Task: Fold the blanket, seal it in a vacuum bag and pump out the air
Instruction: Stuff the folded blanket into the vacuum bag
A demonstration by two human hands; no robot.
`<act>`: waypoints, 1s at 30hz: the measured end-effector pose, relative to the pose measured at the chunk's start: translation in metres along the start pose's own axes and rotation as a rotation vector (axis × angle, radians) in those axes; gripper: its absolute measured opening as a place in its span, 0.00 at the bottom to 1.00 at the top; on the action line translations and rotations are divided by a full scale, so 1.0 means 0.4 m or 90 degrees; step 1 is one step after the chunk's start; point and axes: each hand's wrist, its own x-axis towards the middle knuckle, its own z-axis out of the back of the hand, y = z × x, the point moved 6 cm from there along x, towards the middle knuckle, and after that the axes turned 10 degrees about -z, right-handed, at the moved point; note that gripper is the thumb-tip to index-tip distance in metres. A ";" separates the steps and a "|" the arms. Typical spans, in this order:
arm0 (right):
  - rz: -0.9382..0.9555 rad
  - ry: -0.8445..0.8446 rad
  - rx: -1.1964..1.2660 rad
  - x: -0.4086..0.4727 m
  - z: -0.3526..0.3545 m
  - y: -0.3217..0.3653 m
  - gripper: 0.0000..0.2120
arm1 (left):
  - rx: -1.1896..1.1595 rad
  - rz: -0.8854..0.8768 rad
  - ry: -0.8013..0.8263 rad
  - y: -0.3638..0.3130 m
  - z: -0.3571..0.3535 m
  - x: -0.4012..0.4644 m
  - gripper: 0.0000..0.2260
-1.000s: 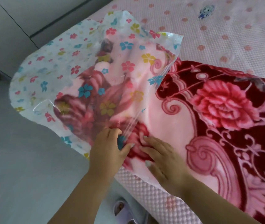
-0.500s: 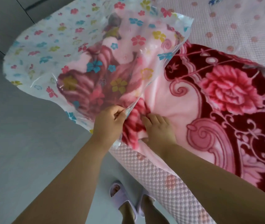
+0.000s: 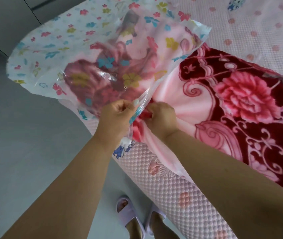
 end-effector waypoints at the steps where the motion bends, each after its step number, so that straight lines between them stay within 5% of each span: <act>1: -0.034 0.008 0.031 0.037 -0.013 0.013 0.03 | -0.024 -0.005 -0.003 -0.011 -0.005 0.004 0.15; 5: -0.301 0.040 0.346 0.164 -0.046 0.033 0.25 | -0.054 -0.040 -0.014 -0.056 -0.013 0.051 0.14; 7: -0.270 0.078 0.247 0.162 -0.050 0.035 0.10 | -0.055 -0.023 -0.041 -0.058 0.001 0.085 0.15; 10: -0.207 0.073 0.216 0.108 -0.015 0.001 0.05 | -0.085 0.024 -0.064 -0.035 0.013 0.108 0.17; 14: -0.078 0.093 0.001 0.029 0.021 -0.056 0.31 | -0.089 0.023 -0.057 -0.018 -0.001 0.114 0.16; 17: -0.119 0.039 -0.177 -0.061 0.049 -0.102 0.50 | -0.095 0.027 -0.043 -0.006 -0.017 0.123 0.14; 19: -0.154 0.030 -0.229 -0.102 0.044 -0.130 0.54 | -0.102 0.030 -0.036 0.001 -0.021 0.124 0.13; 22: -0.172 0.052 -0.193 -0.090 0.021 -0.173 0.42 | -0.093 0.043 -0.023 0.016 -0.025 0.121 0.13; 26: -0.125 0.036 -0.036 -0.055 0.006 -0.194 0.09 | -0.104 0.064 -0.014 0.027 -0.027 0.116 0.13; 30: -0.203 0.061 0.186 -0.022 0.000 -0.211 0.05 | -0.146 0.078 -0.019 0.030 -0.029 0.120 0.12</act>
